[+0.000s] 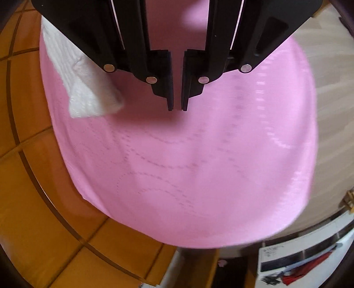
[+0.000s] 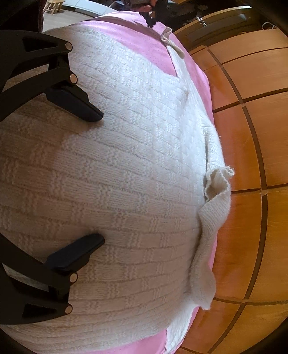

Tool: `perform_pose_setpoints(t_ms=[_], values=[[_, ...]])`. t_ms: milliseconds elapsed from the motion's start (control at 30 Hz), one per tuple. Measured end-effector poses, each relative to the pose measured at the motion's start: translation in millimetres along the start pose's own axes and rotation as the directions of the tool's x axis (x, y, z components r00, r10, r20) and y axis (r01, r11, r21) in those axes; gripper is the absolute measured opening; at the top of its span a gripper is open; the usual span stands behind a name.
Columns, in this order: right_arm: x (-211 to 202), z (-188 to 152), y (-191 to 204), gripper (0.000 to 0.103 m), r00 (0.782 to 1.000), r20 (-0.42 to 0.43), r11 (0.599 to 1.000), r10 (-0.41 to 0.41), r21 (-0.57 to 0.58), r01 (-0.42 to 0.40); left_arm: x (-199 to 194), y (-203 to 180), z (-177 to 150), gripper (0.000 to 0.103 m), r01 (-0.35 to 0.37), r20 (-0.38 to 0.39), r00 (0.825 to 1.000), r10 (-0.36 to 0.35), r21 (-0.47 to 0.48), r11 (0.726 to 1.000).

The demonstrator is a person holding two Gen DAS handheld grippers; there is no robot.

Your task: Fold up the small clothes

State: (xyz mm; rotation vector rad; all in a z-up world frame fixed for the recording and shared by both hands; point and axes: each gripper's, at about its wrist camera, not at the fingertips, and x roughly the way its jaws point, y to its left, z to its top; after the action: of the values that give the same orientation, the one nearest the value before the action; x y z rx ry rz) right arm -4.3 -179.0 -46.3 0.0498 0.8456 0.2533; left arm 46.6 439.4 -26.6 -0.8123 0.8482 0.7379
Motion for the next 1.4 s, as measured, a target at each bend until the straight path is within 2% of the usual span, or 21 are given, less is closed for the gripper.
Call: perform_pose_setpoints(t_ms=[100,200,267,367,433,567,600,633,667,733,800,867,933,967,1067,1200,1267,1300,1333,1367,1400], values=[[0.2,-1.6,0.1,0.101,1.000,0.012,1.000,-0.001,-0.002,0.001,-28.2,0.7,-8.8,0.008,0.030,0.043,0.999,-0.033,0.061,0.998],[-0.4,-1.9,1.2,0.101,1.000,0.016,1.000,-0.007,-0.004,0.007,-52.8,-15.8,-28.4,0.074,0.069,0.109,0.990,-0.092,0.194,0.978],[-0.3,-2.0,1.7,0.101,1.000,0.016,1.000,-0.009,-0.005,0.009,-54.2,-32.0,-34.5,0.078,0.099,0.139,0.980,-0.145,0.296,0.950],[-0.1,-2.9,3.9,0.101,1.000,0.017,1.000,-0.018,-0.011,0.018,-53.0,-77.0,-65.2,0.078,0.044,0.149,0.979,-0.141,0.519,0.854],[-0.1,-3.6,5.1,0.101,1.000,0.017,1.000,-0.024,-0.014,0.024,-42.6,-101.2,-84.8,0.078,-0.024,0.168,0.981,-0.100,0.611,0.791],[0.8,-3.6,6.6,0.101,0.999,0.013,0.999,-0.033,-0.018,0.034,0.4,-131.3,-88.5,0.076,-0.192,0.221,0.974,0.058,0.655,0.731],[0.9,-3.8,6.9,0.101,0.999,0.013,0.999,-0.036,-0.019,0.036,9.4,-130.7,-82.9,0.062,-0.220,0.224,0.970,0.094,0.646,0.731],[1.9,-3.0,7.8,0.101,0.999,0.011,0.999,-0.038,-0.020,0.038,17.5,-126.7,-66.0,0.040,-0.213,0.200,0.973,0.112,0.607,0.766],[2.4,-3.0,8.6,0.101,0.999,0.011,0.999,-0.040,-0.021,0.040,19.6,-120.6,-53.7,0.032,-0.203,0.183,0.976,0.119,0.564,0.801],[3.2,-2.7,8.9,0.101,0.999,0.010,0.999,-0.042,-0.022,0.043,6.1,-98.0,-5.0,0.031,-0.131,0.153,0.985,0.081,0.357,0.925],[4.2,-2.2,10.5,0.101,0.999,0.011,0.999,-0.047,-0.024,0.047,-11.9,-71.9,29.3,0.032,-0.126,0.201,0.976,0.087,0.190,0.974],[5.0,-2.4,11.6,0.101,0.999,0.014,0.998,-0.052,-0.026,0.053,-18.1,-54.2,45.4,0.036,-0.113,0.192,0.978,0.087,0.132,0.985],[5.5,-2.3,11.7,0.101,0.998,0.017,0.998,-0.053,-0.026,0.053,-18.0,-35.4,50.5,0.069,-0.030,0.142,0.990,0.016,0.097,0.995],[6.3,-1.9,11.8,0.101,0.998,0.018,0.998,-0.053,-0.026,0.053,-20.9,-26.3,46.7,0.074,0.011,0.132,0.991,-0.022,0.084,0.996],[7.2,-2.0,12.1,0.101,0.998,0.020,0.998,-0.057,-0.027,0.058,1.8,-14.5,33.8,0.075,0.178,0.013,0.984,-0.180,0.060,0.982],[7.6,-1.9,12.1,0.101,0.998,0.020,0.998,-0.058,-0.029,0.058,14.3,-19.9,24.5,0.075,0.210,0.010,0.978,-0.211,0.054,0.976],[7.6,-1.7,11.6,0.101,0.998,0.020,0.998,-0.059,-0.029,0.060,12.0,-34.7,19.9,0.065,0.236,0.009,0.971,-0.237,0.081,0.968],[7.7,-1.8,11.3,0.101,0.998,0.020,0.998,-0.059,-0.030,0.060,16.5,-40.9,21.2,0.048,0.235,-0.003,0.972,-0.236,0.091,0.968],[7.7,-1.6,10.9,0.101,0.998,0.021,0.998,-0.060,-0.029,0.060,20.8,-47.3,19.7,0.018,0.227,-0.025,0.974,-0.226,0.112,0.967],[7.5,-1.8,11.0,0.101,0.998,0.021,0.998,-0.060,-0.029,0.060,22.6,-52.3,17.3,0.004,0.204,-0.041,0.979,-0.200,0.139,0.969],[7.5,-1.9,10.9,0.101,0.998,0.020,0.998,-0.059,-0.029,0.059,21.7,-51.7,14.4,0.004,0.176,-0.030,0.984,-0.173,0.150,0.973]])
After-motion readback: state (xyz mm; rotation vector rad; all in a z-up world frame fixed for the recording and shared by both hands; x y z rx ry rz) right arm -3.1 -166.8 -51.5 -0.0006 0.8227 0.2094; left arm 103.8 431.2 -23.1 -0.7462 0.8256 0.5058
